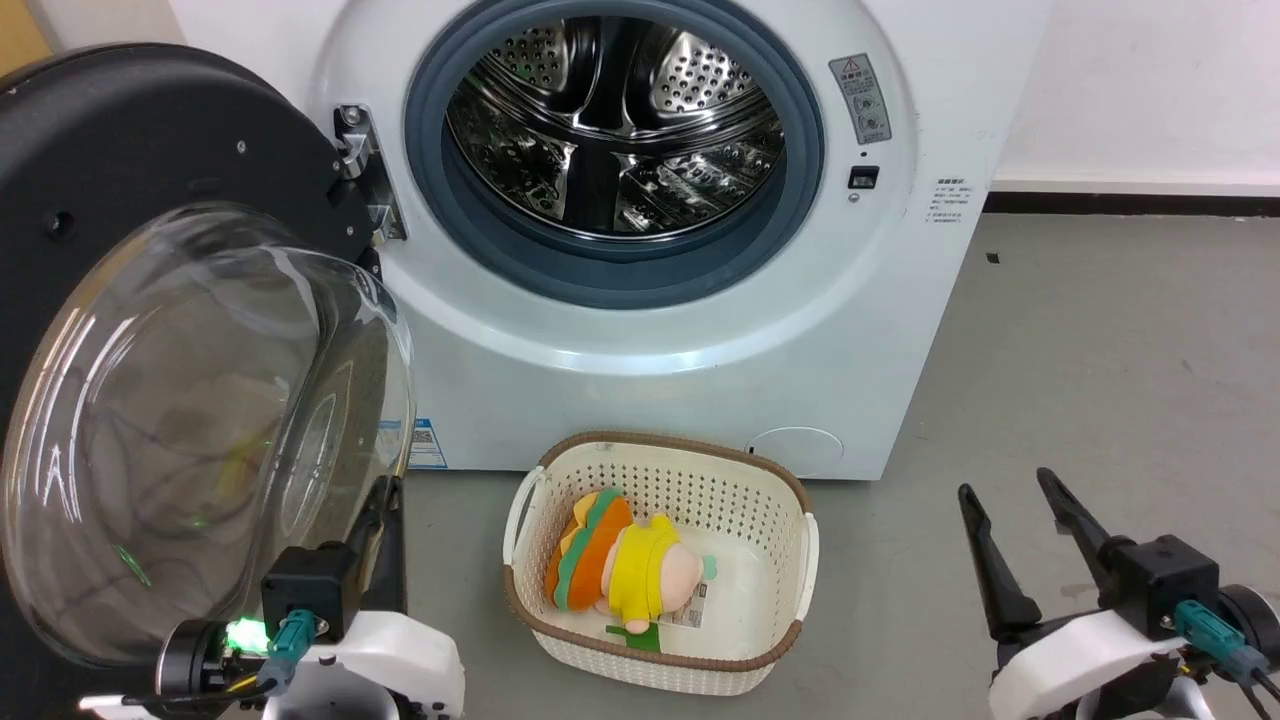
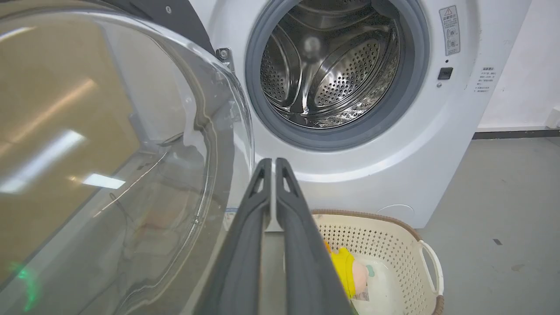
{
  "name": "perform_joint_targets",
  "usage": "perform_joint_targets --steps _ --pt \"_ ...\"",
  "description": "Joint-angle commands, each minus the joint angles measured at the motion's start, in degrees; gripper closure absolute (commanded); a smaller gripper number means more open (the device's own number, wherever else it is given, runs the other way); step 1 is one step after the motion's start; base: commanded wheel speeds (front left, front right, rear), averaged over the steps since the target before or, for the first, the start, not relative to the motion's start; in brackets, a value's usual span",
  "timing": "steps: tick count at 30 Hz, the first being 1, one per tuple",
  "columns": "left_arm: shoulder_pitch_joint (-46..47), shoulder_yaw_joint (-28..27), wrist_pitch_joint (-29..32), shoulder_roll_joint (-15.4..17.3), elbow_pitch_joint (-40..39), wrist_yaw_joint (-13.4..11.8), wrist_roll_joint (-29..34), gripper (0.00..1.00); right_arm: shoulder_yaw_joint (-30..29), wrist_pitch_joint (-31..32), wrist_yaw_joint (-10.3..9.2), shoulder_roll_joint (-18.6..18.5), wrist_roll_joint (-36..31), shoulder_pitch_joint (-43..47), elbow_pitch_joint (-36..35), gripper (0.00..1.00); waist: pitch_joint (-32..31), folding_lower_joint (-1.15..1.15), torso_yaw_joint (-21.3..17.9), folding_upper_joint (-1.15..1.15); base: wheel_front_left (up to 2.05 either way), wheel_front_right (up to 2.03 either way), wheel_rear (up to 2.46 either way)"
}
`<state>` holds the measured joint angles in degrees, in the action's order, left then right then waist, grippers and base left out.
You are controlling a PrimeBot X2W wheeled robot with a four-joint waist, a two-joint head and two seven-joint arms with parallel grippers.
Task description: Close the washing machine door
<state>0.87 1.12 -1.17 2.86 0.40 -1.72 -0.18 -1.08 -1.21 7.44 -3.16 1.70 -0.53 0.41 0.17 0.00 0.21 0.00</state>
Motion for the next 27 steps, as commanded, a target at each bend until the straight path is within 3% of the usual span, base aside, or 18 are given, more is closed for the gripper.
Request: perform_joint_targets --steps 1,17,27 --pt "0.54 0.27 -0.73 0.21 -0.08 -0.44 0.16 1.0 -0.39 -0.73 0.01 0.04 0.62 -0.1 0.06 0.0 0.01 0.0 0.14 0.0 0.0 0.0 0.0" --pt "4.55 -0.1 -2.64 1.46 -4.7 -0.66 -0.84 1.0 -1.93 -2.64 0.01 0.07 2.52 -0.19 0.06 0.0 0.31 0.0 3.07 0.0 0.0 0.0 0.0" --pt "9.46 -2.93 -3.84 2.02 -8.32 0.82 -2.88 1.0 -3.15 -3.83 0.02 0.09 3.47 -0.31 0.18 0.0 0.89 0.0 6.32 0.0 0.0 0.0 0.0"
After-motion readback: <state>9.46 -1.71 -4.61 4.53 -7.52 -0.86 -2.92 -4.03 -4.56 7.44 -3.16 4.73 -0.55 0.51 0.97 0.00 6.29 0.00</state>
